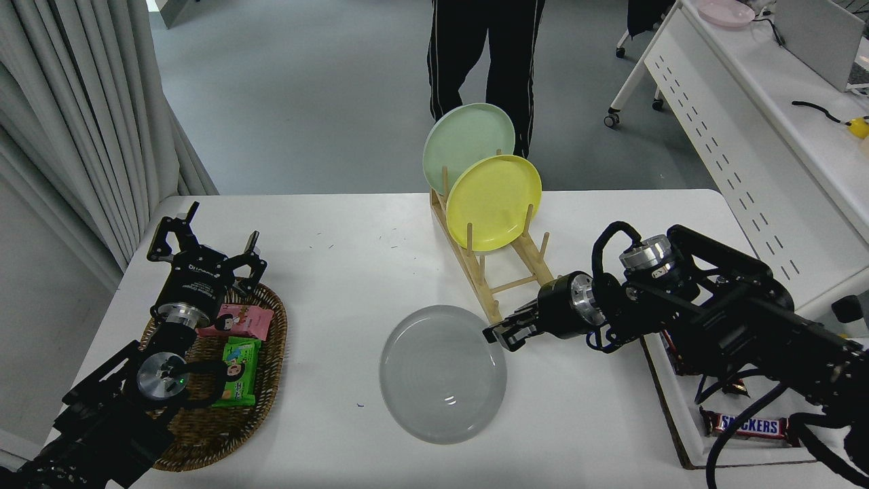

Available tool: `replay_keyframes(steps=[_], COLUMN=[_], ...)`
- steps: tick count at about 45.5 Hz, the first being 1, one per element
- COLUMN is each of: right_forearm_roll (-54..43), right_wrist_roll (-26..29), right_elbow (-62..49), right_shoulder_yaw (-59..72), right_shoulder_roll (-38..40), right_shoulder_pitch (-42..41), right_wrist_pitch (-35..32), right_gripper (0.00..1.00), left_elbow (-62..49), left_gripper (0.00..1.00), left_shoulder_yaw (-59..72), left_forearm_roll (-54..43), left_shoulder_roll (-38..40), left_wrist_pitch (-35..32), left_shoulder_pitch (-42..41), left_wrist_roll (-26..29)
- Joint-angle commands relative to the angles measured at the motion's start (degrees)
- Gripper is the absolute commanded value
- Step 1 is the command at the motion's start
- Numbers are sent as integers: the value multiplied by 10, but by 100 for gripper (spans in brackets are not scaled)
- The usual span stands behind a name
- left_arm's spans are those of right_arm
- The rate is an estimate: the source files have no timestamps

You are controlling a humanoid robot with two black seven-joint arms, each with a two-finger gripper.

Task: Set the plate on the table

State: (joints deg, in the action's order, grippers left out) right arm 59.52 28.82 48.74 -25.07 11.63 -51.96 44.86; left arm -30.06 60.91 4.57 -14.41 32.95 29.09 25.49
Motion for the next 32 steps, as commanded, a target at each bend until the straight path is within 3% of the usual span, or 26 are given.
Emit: replay_keyframes(steps=[1,32], right_forearm_roll=[-5,-23], right_wrist_roll=[11,12], right_elbow=[-44,-69], right_shoulder_yaw=[-3,-1], right_shoulder_roll=[-28,-45], right_shoulder_pitch=[27,48], right_wrist_pitch=[1,1], right_gripper=[0,0], left_elbow=[0,0], left_gripper=[100,100], left_shoulder_yaw=[0,0], left_forearm_roll=[0,0], left_shoulder_roll=[0,0], left_wrist_pitch=[0,-1], left_shoulder_pitch=[0,0], left_wrist_roll=[0,0])
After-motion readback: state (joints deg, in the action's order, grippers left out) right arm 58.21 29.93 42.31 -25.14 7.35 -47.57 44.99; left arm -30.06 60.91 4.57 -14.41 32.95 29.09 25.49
